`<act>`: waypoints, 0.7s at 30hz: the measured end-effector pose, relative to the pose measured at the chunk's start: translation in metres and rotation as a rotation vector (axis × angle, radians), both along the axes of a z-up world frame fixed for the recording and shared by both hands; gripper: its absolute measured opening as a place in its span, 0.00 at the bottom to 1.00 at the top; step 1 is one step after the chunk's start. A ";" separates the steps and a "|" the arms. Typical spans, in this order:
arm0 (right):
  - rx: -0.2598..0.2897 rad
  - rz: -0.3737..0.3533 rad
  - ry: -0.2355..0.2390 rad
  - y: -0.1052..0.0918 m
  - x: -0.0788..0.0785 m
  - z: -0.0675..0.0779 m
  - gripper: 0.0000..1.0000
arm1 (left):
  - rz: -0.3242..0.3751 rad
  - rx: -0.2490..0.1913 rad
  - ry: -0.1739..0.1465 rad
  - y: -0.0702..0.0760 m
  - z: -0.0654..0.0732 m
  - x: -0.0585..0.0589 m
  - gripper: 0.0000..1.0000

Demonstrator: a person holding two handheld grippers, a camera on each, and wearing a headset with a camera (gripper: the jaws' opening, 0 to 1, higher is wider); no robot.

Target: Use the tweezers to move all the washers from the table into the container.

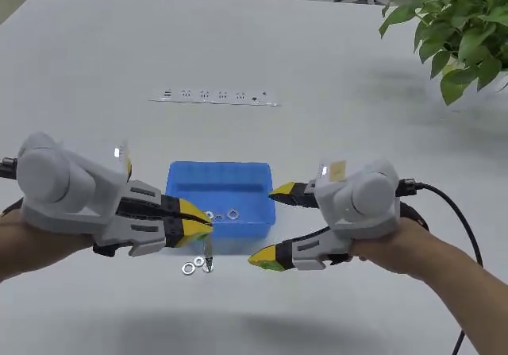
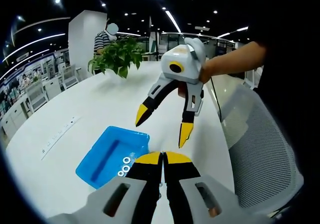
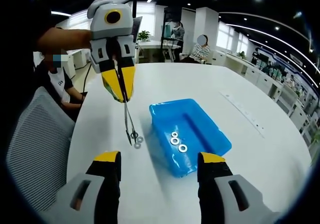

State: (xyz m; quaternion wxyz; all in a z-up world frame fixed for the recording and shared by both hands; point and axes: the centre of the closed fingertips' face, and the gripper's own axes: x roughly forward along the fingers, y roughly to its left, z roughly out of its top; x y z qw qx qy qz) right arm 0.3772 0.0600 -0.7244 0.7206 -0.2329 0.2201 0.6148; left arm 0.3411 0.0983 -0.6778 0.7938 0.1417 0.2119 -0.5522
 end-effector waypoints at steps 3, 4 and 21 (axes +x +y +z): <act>-0.001 0.002 0.003 0.000 -0.001 -0.001 0.63 | -0.002 0.007 0.001 0.001 -0.003 0.000 0.05; -0.001 0.003 0.003 0.000 -0.002 -0.002 0.63 | -0.001 0.008 0.000 0.001 -0.004 0.000 0.05; 0.002 0.026 0.007 0.003 -0.009 -0.005 0.60 | -0.012 0.000 -0.008 -0.001 -0.007 0.002 0.05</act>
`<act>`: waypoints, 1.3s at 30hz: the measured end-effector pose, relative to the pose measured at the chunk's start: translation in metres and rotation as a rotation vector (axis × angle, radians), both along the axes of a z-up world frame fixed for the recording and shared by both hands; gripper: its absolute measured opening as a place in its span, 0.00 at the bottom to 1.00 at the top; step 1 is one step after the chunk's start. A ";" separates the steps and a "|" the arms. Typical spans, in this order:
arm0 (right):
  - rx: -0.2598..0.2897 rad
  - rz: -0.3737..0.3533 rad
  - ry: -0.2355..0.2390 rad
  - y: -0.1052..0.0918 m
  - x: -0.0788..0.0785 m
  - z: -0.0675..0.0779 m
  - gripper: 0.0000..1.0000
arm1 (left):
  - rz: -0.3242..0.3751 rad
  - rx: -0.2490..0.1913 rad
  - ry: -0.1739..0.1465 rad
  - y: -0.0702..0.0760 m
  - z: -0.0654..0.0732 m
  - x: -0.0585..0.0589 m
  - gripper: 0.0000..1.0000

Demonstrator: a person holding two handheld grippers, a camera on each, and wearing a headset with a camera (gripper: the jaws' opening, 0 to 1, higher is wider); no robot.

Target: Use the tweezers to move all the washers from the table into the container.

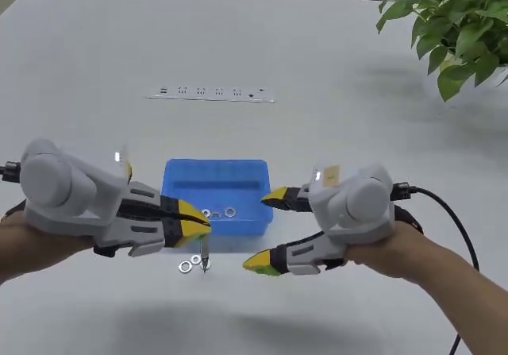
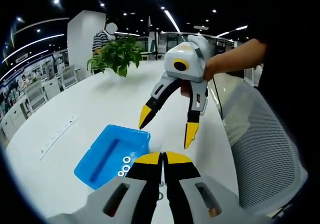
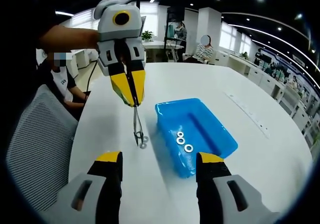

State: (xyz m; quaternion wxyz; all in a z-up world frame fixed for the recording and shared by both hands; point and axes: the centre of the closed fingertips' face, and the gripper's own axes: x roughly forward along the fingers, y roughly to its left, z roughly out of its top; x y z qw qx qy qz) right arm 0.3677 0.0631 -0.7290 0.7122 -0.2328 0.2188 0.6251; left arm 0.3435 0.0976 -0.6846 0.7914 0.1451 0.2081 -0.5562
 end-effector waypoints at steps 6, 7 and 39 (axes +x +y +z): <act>-0.002 0.003 0.003 0.001 -0.001 -0.001 0.60 | -0.003 0.001 0.000 -0.001 -0.001 -0.001 0.05; -0.002 0.006 0.003 0.001 -0.002 -0.002 0.60 | -0.004 0.010 -0.001 0.000 -0.003 -0.001 0.05; 0.022 0.172 0.011 0.045 -0.028 -0.007 0.29 | -0.093 0.052 0.009 -0.006 -0.002 -0.003 0.05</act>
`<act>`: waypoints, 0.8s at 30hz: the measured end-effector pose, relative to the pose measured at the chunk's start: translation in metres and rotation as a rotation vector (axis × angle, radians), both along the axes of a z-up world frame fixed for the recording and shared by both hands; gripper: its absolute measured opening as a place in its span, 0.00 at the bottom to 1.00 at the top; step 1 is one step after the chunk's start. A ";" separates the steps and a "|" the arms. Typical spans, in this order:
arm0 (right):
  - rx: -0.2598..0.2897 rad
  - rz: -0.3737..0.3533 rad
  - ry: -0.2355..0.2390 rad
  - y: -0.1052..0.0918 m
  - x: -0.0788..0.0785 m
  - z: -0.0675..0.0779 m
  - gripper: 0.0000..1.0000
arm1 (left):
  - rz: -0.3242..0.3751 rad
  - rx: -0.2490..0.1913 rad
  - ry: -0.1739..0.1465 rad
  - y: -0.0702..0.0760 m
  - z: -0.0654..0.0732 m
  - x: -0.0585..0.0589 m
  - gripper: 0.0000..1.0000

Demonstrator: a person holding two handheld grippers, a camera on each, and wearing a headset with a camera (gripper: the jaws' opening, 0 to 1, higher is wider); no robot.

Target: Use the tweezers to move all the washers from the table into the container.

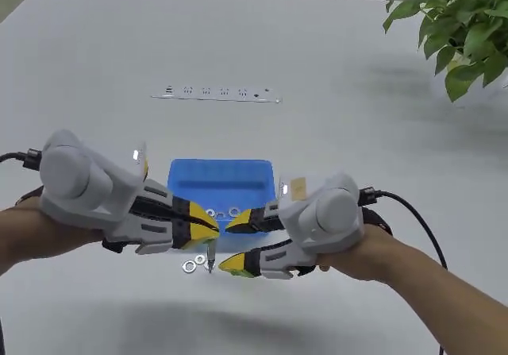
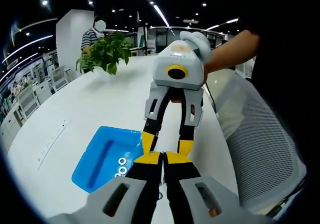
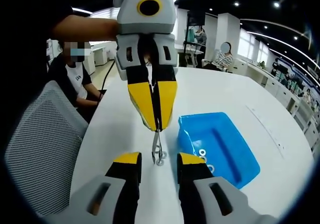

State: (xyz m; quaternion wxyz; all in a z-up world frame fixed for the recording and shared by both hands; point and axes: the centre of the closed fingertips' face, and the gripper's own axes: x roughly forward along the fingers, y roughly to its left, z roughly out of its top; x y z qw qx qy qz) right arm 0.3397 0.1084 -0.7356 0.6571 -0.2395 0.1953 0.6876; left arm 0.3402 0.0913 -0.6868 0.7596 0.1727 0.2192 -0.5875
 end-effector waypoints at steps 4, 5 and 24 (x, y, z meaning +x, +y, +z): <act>-0.006 0.019 -0.004 0.006 0.001 -0.003 0.25 | -0.015 0.008 0.003 -0.002 0.000 0.000 0.05; -0.008 0.028 -0.009 0.007 0.001 -0.004 0.24 | -0.018 0.008 0.004 -0.002 -0.001 0.000 0.05; -0.025 0.069 0.004 0.018 -0.003 -0.017 0.10 | -0.021 0.015 0.007 0.003 -0.002 0.003 0.05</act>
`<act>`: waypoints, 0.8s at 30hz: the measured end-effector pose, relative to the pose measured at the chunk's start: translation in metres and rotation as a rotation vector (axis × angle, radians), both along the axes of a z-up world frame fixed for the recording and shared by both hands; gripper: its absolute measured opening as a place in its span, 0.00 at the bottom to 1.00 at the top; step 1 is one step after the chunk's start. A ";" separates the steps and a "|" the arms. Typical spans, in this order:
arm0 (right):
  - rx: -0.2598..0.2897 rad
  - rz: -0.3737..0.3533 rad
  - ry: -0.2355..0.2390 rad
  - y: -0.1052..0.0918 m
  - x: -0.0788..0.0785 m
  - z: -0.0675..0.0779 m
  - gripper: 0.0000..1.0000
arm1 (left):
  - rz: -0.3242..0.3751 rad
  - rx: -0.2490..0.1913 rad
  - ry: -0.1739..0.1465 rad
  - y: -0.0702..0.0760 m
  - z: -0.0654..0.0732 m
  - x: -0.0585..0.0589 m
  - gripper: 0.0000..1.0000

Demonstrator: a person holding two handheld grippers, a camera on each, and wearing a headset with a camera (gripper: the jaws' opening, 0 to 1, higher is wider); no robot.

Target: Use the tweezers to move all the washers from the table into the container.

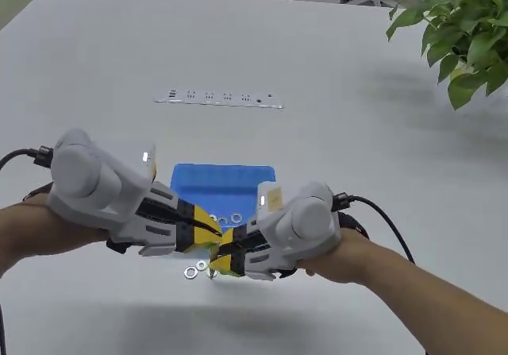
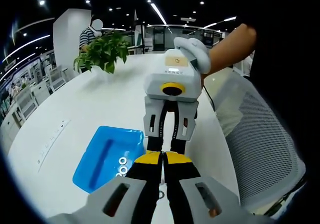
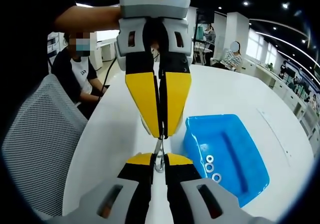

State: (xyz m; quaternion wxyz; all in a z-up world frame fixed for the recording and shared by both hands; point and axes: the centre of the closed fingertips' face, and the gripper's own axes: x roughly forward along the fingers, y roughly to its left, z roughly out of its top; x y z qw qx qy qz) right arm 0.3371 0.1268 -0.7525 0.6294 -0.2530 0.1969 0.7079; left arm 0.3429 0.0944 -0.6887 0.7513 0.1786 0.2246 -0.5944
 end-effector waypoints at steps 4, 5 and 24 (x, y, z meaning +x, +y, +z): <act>0.000 0.003 -0.003 0.003 0.000 -0.001 0.10 | 0.004 0.002 0.001 0.002 0.000 0.000 0.05; 0.001 0.002 -0.002 0.003 0.000 -0.002 0.10 | 0.004 0.002 0.001 0.003 0.000 0.000 0.05; 0.001 -0.022 -0.027 0.003 -0.002 0.001 0.07 | 0.022 -0.001 -0.004 0.002 0.001 -0.004 0.06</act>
